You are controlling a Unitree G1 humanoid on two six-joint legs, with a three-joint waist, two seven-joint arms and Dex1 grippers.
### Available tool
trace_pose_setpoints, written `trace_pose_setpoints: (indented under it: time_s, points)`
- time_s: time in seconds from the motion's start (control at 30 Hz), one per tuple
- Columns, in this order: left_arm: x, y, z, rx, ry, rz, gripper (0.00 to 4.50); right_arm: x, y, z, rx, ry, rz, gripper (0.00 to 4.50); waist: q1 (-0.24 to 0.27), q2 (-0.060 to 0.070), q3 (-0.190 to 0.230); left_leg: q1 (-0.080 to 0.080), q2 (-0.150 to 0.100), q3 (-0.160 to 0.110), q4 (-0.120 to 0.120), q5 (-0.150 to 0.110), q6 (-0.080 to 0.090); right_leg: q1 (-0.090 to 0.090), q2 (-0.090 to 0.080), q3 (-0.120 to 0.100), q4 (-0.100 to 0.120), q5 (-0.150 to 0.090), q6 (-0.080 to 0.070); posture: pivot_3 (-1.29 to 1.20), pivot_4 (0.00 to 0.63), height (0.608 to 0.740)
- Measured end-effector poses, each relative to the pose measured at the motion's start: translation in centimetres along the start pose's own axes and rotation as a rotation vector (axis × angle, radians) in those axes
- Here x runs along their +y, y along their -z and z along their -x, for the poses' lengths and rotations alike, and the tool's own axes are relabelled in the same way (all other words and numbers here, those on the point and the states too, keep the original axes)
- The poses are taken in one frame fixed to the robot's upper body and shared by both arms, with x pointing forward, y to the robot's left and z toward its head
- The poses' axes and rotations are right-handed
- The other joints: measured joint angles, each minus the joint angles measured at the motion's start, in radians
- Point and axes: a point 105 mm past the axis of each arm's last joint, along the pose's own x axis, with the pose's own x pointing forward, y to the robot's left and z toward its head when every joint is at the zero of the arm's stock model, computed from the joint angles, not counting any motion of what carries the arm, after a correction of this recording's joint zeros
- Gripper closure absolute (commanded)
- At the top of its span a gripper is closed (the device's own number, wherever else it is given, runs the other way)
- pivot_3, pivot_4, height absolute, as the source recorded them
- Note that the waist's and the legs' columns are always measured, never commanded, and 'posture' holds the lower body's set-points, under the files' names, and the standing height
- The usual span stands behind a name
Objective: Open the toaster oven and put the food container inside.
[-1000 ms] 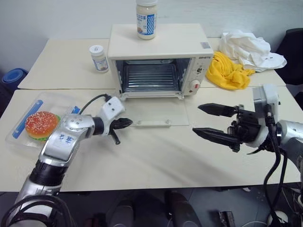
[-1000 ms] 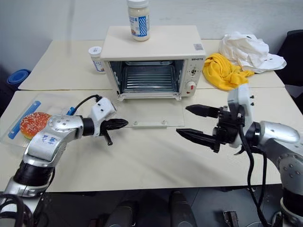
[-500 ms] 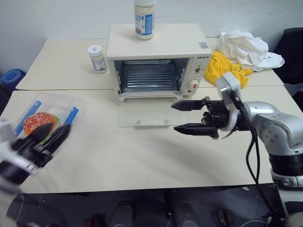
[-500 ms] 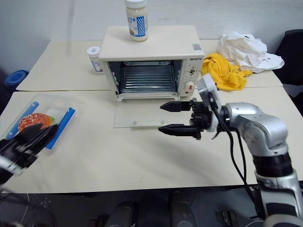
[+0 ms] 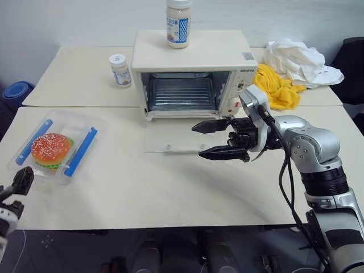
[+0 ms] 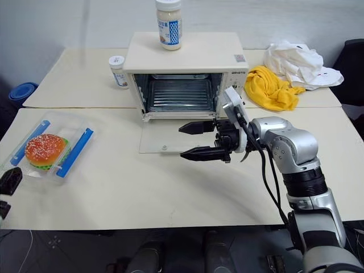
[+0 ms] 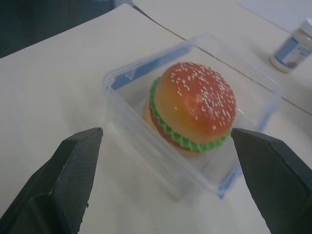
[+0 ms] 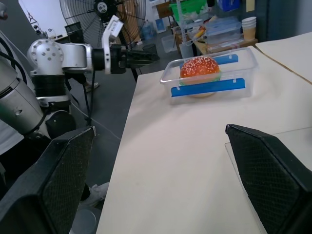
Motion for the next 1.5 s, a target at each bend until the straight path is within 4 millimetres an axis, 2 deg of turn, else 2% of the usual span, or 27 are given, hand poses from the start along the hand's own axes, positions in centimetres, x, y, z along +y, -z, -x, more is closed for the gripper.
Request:
trace_pose_setpoints:
  time_s: [0.13,0.27,0.43,0.57,0.83,0.97,1.1,1.2,1.43,1.5]
  points:
    - [1.5,0.9,-2.1,0.068,-0.127,0.094,0.02,0.3,0.3,0.5,-0.013,0.039,-0.009,0.0,-0.001,0.0,0.0,-0.001,0.0,0.001,-0.001,0.0,0.0,-0.002,0.0,0.0,0.0,0.0,0.0,0.0,0.15,0.74]
    - [2.0,1.4,-3.3,0.097,-0.21,0.166,0.02,0.4,0.4,0.5,-0.008,0.066,-0.009,0.0,0.003,-0.001,-0.001,-0.002,0.0,0.001,0.0,0.0,-0.001,-0.002,0.0,0.0,0.0,0.0,0.0,0.0,0.15,0.74]
    - [0.7,2.0,-5.7,0.175,-0.196,0.229,0.02,0.7,0.1,0.8,-0.024,0.1,-0.003,0.0,0.003,-0.001,-0.001,-0.002,0.0,0.001,0.0,0.0,-0.001,-0.002,0.0,0.0,0.0,0.0,0.0,0.0,0.15,0.74]
    - [-0.3,1.6,-7.5,0.225,-0.192,0.238,0.8,0.9,-0.3,1.2,-0.029,0.135,0.006,0.0,0.003,-0.002,-0.001,-0.002,0.0,0.001,-0.001,0.0,-0.001,-0.002,-0.001,0.0,0.0,0.0,0.0,0.0,0.15,0.74]
    - [-0.7,1.3,-8.9,0.292,-0.203,0.176,3.31,1.6,-0.4,2.4,-0.025,0.204,0.029,0.0,0.004,-0.002,-0.001,-0.002,0.0,0.001,-0.001,0.0,-0.003,-0.002,-0.001,0.0,0.0,0.0,0.0,0.0,0.15,0.74]
    - [-1.2,0.5,-9.6,0.326,-0.172,0.107,4.35,2.0,-0.2,3.1,-0.013,0.242,0.031,0.0,0.002,-0.002,-0.001,-0.001,0.0,0.001,-0.001,0.001,-0.004,-0.003,0.0,0.0,0.001,0.0,0.0,0.0,0.15,0.74]
    - [-2.0,-0.1,-10.3,0.38,-0.122,0.004,4.44,2.4,0.0,4.1,-0.007,0.285,-0.004,0.0,0.0,-0.002,-0.001,-0.002,0.0,0.001,-0.002,0.001,-0.004,-0.004,0.0,0.0,0.001,0.0,0.0,0.0,0.15,0.74]
    - [-4.2,-0.3,-10.7,0.419,0.022,-0.061,4.44,3.4,0.0,4.9,0.001,0.297,-0.025,0.0,0.005,-0.003,-0.001,-0.003,0.0,0.0,-0.002,0.001,-0.004,-0.004,-0.001,0.0,0.0,0.0,0.0,0.0,0.15,0.74]
    - [-13.1,1.0,-9.9,0.532,0.423,-0.264,4.44,4.1,0.4,6.3,0.015,0.421,-0.01,0.0,0.009,-0.003,-0.001,-0.004,-0.001,0.001,-0.002,0.001,-0.004,-0.004,-0.002,0.0,-0.001,0.0,0.001,0.0,0.15,0.74]
    - [-14.9,1.1,-9.7,0.536,0.48,-0.286,4.44,4.2,0.5,6.8,0.011,0.458,-0.006,0.0,0.009,-0.003,-0.001,-0.004,-0.001,0.001,-0.002,0.001,-0.004,-0.004,-0.002,0.0,0.0,0.0,0.001,0.0,0.15,0.74]
